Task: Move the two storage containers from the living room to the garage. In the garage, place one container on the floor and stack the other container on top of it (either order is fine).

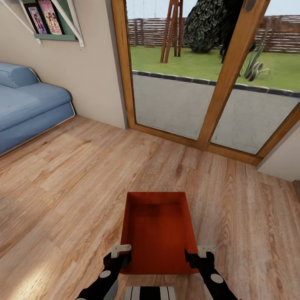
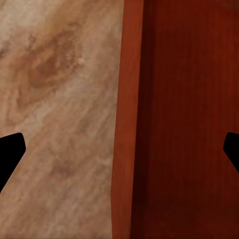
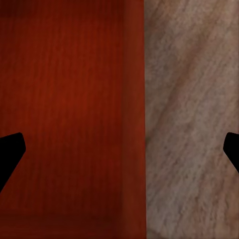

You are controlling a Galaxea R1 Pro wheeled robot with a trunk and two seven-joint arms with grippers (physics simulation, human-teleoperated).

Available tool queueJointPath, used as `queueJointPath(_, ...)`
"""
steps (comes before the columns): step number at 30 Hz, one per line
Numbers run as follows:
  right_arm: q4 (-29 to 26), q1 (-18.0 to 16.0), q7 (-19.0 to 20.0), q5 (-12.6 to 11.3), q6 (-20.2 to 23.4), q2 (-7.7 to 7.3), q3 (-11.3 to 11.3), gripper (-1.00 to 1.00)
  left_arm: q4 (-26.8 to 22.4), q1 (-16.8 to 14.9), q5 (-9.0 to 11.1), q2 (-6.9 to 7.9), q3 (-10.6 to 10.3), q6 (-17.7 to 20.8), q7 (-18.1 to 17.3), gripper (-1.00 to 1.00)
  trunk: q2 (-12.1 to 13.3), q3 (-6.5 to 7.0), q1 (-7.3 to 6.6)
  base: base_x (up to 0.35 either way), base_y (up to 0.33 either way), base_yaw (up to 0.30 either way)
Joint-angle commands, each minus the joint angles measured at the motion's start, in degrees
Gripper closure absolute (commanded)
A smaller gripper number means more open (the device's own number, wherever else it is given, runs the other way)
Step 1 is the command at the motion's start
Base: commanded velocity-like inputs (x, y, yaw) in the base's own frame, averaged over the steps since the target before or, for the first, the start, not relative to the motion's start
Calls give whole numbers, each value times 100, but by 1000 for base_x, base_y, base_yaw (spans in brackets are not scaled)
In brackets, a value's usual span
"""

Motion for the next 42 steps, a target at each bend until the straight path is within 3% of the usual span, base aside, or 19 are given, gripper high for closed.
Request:
queueJointPath(1, 3, -2, -24, 39, -12, 2, 0, -100, 5, -1, -17, -4, 26, -22, 8, -100, -1, -4, -1, 0, 0, 0)
queueJointPath(10, 3, -2, -25, 39, -16, 2, -7, -100, 5, -1, -15, -4, 37, -38, 9, -100, -1, -4, -1, 0, 0, 0)
queueJointPath(11, 3, -2, -25, 39, -18, 2, -7, -100, 5, 1, -16, -4, 37, -38, 9, 100, -1, -4, -1, 0, 0, 0)
queueJointPath(12, -1, -2, -25, 50, -20, 2, -5, 100, 5, 2, -16, -4, 37, -37, 9, 100, -1, -4, -1, 0, 0, 0)
queueJointPath(42, 3, -2, -24, 30, -12, 2, -8, 100, 5, 3, -17, -4, 37, -29, 9, 100, -1, -4, -1, 0, 0, 0)
